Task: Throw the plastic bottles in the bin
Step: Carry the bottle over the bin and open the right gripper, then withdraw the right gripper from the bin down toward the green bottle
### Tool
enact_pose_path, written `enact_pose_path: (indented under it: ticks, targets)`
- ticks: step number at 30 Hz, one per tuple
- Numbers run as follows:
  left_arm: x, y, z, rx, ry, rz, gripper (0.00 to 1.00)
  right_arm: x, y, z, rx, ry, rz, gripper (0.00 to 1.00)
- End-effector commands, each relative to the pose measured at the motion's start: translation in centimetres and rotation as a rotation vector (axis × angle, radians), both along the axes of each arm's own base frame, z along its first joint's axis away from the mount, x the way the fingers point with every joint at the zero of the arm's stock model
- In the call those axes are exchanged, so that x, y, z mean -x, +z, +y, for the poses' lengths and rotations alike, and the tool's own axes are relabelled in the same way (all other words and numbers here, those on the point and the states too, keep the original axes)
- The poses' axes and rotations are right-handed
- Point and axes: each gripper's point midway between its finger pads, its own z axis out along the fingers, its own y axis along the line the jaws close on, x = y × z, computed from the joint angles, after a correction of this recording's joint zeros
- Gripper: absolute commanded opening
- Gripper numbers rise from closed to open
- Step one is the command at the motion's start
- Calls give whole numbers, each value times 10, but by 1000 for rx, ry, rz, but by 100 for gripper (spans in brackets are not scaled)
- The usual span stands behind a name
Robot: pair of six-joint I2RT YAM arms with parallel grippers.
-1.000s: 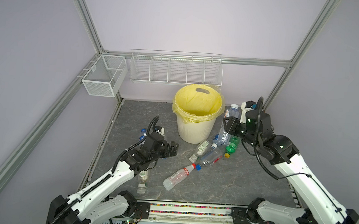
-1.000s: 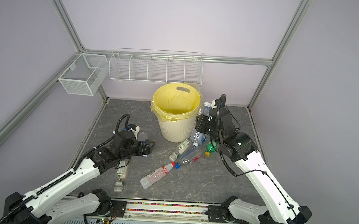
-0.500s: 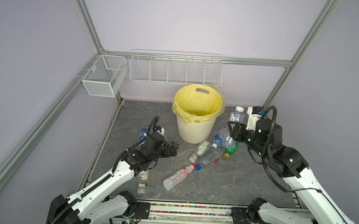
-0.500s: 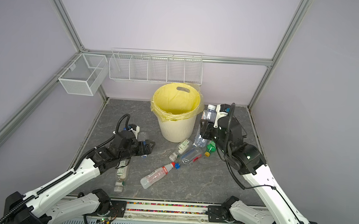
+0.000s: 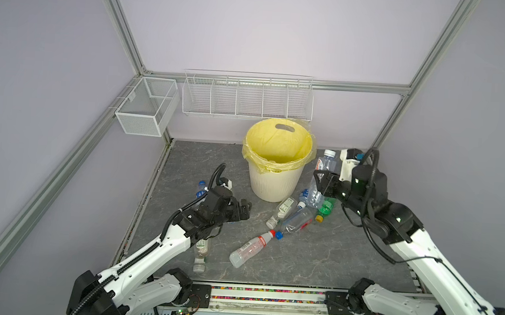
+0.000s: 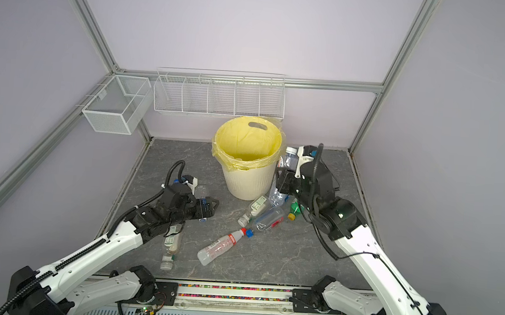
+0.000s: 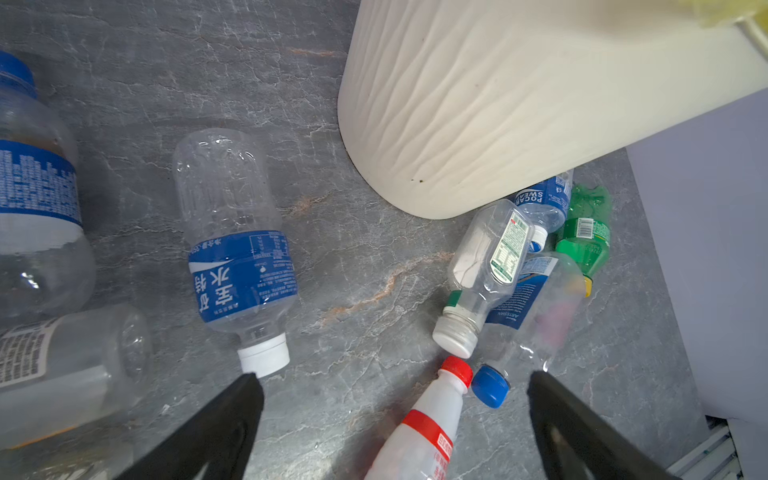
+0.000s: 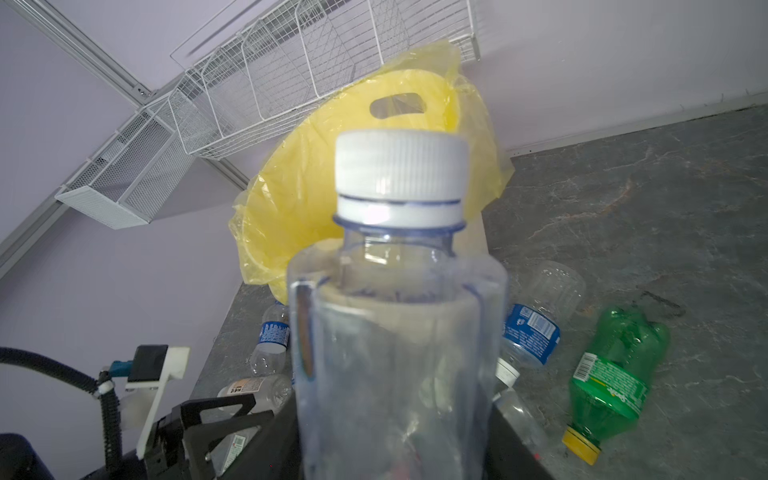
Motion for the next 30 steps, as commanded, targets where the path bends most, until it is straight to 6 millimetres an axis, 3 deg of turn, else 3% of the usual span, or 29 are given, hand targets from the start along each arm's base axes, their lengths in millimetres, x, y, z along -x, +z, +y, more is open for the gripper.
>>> enact_pose_path:
  ticks: [1,4,6,7,9,12,15,18,24,30]
  targets:
    - [0,5,0,19,11,-3,99,-33,49,19,-33,6,-131,51]
    - [-1,8,5,1,23,-10,99,-78,77,38,-56,-3,-204,51]
    - [0,9,8,0,36,-16,99,-111,84,52,-73,-7,-204,52]
    - [0,10,9,5,43,-19,99,-128,85,60,-77,-1,-197,59]
    - [1,11,11,23,55,-24,99,-155,83,72,-76,1,-161,86]
    - [2,13,11,43,62,-26,99,-173,78,83,-71,19,-111,88]
    - [3,16,12,43,63,-31,99,-166,77,89,-85,44,-96,88]
    - [5,16,14,37,59,-34,99,-146,80,84,-101,70,-107,88]
    - [8,16,16,21,47,-35,99,-93,83,53,-107,78,-115,88]
    - [13,18,20,21,45,-41,99,-44,53,13,-84,24,-55,88]
